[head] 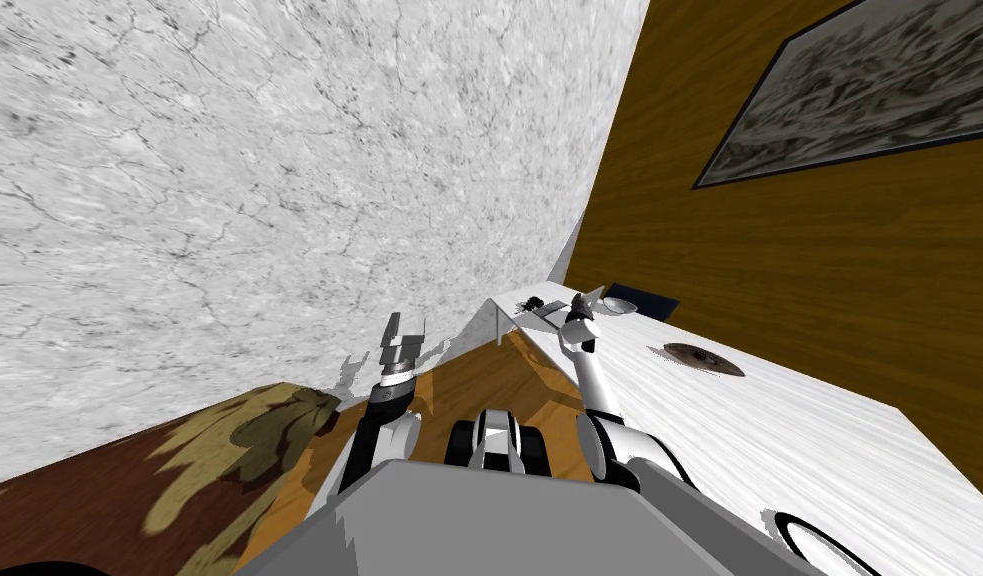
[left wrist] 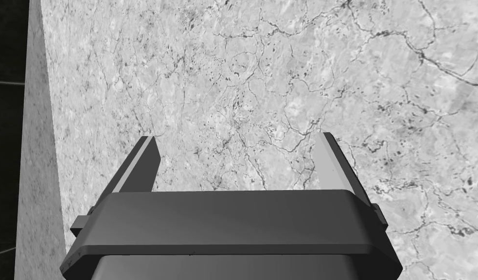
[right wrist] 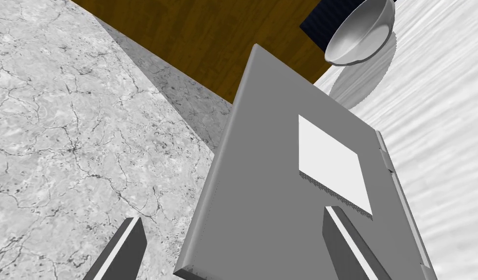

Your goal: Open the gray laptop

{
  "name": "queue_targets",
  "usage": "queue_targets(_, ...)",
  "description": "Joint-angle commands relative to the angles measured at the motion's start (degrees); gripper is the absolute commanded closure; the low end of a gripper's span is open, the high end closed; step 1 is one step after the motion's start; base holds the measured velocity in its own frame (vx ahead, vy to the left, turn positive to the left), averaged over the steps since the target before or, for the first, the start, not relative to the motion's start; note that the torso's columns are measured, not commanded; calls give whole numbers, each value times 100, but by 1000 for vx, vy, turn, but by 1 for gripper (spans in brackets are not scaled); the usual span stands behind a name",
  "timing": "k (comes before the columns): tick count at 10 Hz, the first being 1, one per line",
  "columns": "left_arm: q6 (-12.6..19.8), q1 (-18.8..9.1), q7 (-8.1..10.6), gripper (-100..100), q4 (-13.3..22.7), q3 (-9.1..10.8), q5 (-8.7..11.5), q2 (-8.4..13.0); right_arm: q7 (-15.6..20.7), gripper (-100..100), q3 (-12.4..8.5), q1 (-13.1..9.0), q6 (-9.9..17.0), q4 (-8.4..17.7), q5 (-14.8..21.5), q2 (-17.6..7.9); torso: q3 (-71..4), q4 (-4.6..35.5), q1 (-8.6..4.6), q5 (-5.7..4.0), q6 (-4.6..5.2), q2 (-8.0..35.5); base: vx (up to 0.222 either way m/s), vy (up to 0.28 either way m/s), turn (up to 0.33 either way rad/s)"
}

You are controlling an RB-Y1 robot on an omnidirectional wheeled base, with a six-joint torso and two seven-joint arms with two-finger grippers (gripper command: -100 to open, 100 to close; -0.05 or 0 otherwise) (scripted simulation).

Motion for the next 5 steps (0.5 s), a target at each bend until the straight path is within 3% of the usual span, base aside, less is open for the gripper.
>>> queue_targets(1, 0, 0, 0, 0, 0, 0, 0, 0, 70, 100, -2, -75, -58, 20, -61, -31, -3, -2, -1, -1, -2, -3, 78, -55, 33)
queue_targets(2, 0, 1, 0, 0, 0, 1, 0, 1, 37, 100, 4, -31, -32, -7, -33, -6, -13, -6, -17, -4, -4, -23, 55, -36, 30)
queue_targets(4, 0, 0, 0, 0, 0, 0, 0, 0, 423, 100, 6, -323, -222, 264, 13, 17, -18, -25, -25, -20, -9, -28, 6, 5, 8)
queue_targets(5, 0, 0, 0, 0, 0, 0, 0, 0, 456, 100, 6, -323, -222, 264, 13, 17, -24, -26, -17, -16, -20, -37, 7, 2, 19)
